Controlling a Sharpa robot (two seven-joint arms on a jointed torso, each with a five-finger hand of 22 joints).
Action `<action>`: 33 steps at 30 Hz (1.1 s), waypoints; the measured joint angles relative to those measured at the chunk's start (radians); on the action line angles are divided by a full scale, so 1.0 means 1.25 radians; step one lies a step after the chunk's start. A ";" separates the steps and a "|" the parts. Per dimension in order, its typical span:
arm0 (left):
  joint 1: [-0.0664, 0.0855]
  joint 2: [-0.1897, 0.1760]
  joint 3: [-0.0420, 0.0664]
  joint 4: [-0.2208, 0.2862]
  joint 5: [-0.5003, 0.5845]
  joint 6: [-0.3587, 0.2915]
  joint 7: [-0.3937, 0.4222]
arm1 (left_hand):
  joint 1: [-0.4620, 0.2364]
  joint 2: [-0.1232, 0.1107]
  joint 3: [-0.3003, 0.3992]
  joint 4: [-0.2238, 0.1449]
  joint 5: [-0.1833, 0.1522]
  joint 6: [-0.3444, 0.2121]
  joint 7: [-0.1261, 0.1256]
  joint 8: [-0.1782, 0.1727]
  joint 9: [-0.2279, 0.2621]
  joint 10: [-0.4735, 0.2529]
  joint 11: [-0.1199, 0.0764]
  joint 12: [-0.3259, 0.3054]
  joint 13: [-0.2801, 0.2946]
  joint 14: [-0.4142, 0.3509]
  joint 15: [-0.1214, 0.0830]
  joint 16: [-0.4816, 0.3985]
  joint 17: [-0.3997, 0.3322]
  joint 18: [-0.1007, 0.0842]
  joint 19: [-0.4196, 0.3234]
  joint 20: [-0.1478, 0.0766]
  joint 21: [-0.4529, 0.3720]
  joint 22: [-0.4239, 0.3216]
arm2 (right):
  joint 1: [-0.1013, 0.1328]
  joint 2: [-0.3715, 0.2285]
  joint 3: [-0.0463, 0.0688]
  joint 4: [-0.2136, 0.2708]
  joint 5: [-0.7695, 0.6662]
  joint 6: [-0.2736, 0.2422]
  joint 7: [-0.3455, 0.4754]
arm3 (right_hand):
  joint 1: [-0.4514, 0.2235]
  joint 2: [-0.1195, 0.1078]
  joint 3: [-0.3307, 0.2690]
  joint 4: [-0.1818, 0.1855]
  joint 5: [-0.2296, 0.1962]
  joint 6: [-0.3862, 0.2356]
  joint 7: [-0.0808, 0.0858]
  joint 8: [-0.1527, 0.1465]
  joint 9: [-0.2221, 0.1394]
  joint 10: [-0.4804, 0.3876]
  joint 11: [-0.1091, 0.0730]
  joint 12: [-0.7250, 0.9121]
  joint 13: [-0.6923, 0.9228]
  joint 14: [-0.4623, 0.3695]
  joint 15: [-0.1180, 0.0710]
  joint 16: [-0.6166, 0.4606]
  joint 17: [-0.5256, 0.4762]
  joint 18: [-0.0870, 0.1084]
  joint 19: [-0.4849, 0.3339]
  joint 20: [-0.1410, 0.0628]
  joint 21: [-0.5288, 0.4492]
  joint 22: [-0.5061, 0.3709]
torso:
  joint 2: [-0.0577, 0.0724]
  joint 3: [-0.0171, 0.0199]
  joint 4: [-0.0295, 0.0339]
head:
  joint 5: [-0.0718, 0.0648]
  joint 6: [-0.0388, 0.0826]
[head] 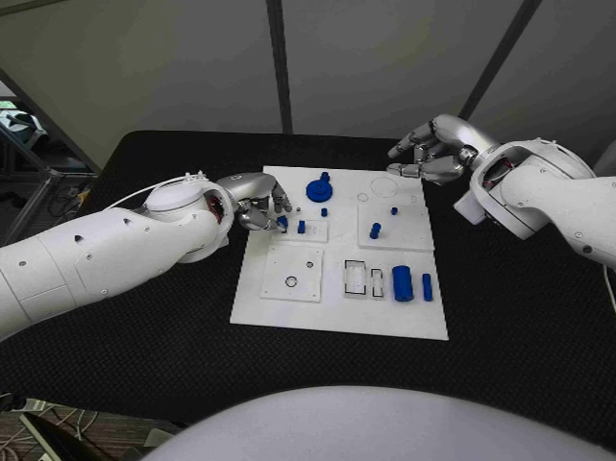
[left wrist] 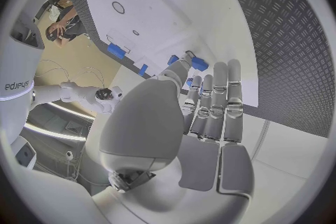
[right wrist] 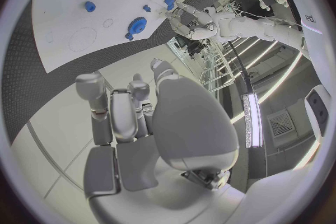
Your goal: Assemble the parts on the task board
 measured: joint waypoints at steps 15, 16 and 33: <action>0.000 -0.009 0.001 0.012 0.015 -0.032 -0.007 | -0.047 -0.016 -0.101 0.071 0.000 0.051 0.038 0.040 0.009 0.009 -0.017 0.066 -0.003 0.030 -0.012 0.052 -0.021 0.000 0.057 -0.001 -0.028 -0.043 | 0.000 -0.001 0.000 0.000 0.000 0.000 0.000 | 0.000 0.000 0.000 0.000 0.000 0.000 0.000 0.003 0.000 0.000 0.000 0.000 0.000 0.000 0.000 0.000 0.000 0.000 0.000 0.000 0.000 0.000 | 0.000 -0.0001 -0.0005 | 0.002 0.000; 0.000 -0.009 0.001 0.013 0.016 -0.034 -0.010 | -0.051 -0.012 -0.115 0.083 0.000 0.066 0.035 0.050 0.011 0.022 -0.022 0.073 -0.003 0.041 -0.017 0.062 -0.021 0.000 0.068 -0.005 -0.024 -0.043 | 0.000 -0.001 0.000 0.000 0.000 0.000 0.000 | 0.000 0.000 0.000 0.000 0.000 0.000 0.000 0.003 0.000 0.000 0.000 0.000 0.000 0.000 0.000 0.000 0.000 0.000 0.000 0.000 0.000 0.000 | 0.000 0.0000 -0.0005 | 0.002 0.000; 0.000 0.002 0.001 0.012 0.014 -0.042 -0.099 | -0.017 0.013 -0.214 0.148 0.000 0.119 0.004 0.099 0.023 0.080 -0.054 0.122 0.005 0.083 -0.043 0.126 -0.012 0.000 0.125 -0.033 -0.003 -0.027 | 0.000 -0.002 0.000 0.001 0.000 0.000 0.000 | 0.000 0.000 0.000 0.000 0.000 0.000 0.000 0.003 0.000 0.000 0.000 0.000 0.000 0.000 0.000 0.000 0.000 0.000 0.000 0.000 0.000 0.000 | 0.000 0.0006 -0.0015 | 0.001 0.000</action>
